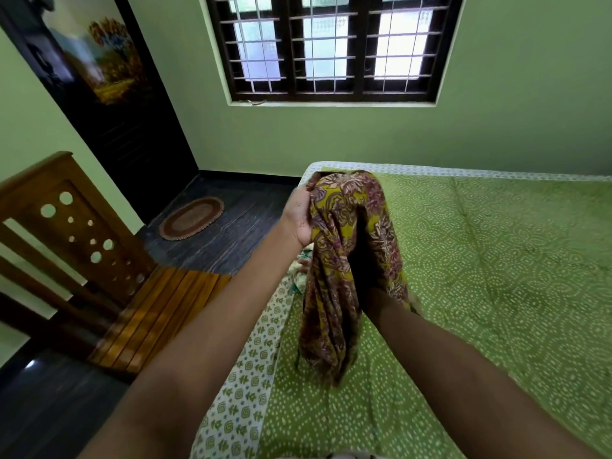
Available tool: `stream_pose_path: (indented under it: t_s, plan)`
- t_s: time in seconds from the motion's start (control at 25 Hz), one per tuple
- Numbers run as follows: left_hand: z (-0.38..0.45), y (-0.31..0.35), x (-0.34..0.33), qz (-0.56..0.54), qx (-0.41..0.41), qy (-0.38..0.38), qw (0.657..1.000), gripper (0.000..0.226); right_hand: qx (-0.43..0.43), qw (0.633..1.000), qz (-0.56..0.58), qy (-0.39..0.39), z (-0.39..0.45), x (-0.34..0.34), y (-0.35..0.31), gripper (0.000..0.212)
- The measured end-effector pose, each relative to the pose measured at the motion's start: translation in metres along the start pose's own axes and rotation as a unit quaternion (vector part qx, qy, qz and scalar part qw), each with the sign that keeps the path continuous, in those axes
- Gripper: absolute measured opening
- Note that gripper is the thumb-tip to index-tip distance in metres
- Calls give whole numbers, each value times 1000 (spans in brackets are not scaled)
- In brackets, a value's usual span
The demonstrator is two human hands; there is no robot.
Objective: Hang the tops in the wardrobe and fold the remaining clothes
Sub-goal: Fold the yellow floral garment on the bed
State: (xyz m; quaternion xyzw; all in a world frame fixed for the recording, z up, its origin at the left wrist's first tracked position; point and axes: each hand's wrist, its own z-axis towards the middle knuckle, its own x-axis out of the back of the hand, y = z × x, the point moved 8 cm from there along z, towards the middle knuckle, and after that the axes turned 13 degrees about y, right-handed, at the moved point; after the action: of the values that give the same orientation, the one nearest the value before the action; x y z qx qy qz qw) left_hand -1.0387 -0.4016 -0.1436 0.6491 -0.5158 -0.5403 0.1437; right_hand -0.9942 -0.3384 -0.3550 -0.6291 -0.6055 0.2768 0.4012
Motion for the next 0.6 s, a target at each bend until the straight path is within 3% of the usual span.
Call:
stream_pose_path:
  t_s: [0.12, 0.24, 0.36, 0.44, 0.52, 0.6]
  plan:
    - [20, 20, 56, 22, -37, 100, 994, 52, -41, 984, 168, -47, -15, -9, -22, 36]
    - [27, 31, 135, 94, -59, 210, 971, 53, -73, 964, 241, -81, -19, 18, -37, 25]
    - [23, 18, 196, 158, -11, 284, 946, 45, -56, 962, 267, 26, 0, 95, -46, 45]
    - [22, 4, 213, 197, 45, 288, 936, 36, -17, 936, 341, 88, -2, 142, -64, 54]
    - [24, -6, 216, 208, 73, 278, 935, 40, 7, 921, 372, 117, -6, 172, -75, 55]
    - [28, -11, 218, 213, 88, 278, 933, 44, -16, 937, 330, 116, -9, 188, -72, 47]
